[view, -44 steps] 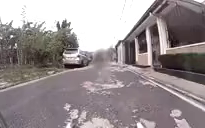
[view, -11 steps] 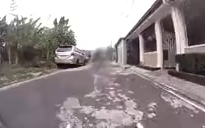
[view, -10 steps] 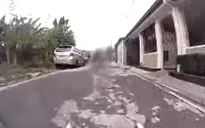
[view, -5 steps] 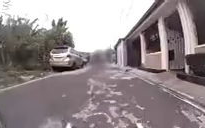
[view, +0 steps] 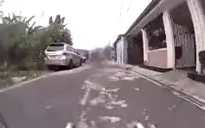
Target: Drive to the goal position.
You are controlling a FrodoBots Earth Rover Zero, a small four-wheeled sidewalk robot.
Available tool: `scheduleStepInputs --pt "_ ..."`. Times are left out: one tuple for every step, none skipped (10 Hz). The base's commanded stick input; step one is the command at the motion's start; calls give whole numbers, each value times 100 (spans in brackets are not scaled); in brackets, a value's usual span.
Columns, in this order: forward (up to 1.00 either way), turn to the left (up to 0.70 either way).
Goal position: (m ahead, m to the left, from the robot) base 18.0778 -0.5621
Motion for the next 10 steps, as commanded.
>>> scheduleStepInputs --pt "100 0" --pt "100 0" --pt "100 0" --pt "100 0" --pt "100 0" --pt "100 0" --pt "100 0" --pt "100 0" --pt "100 0" --pt "100 0"
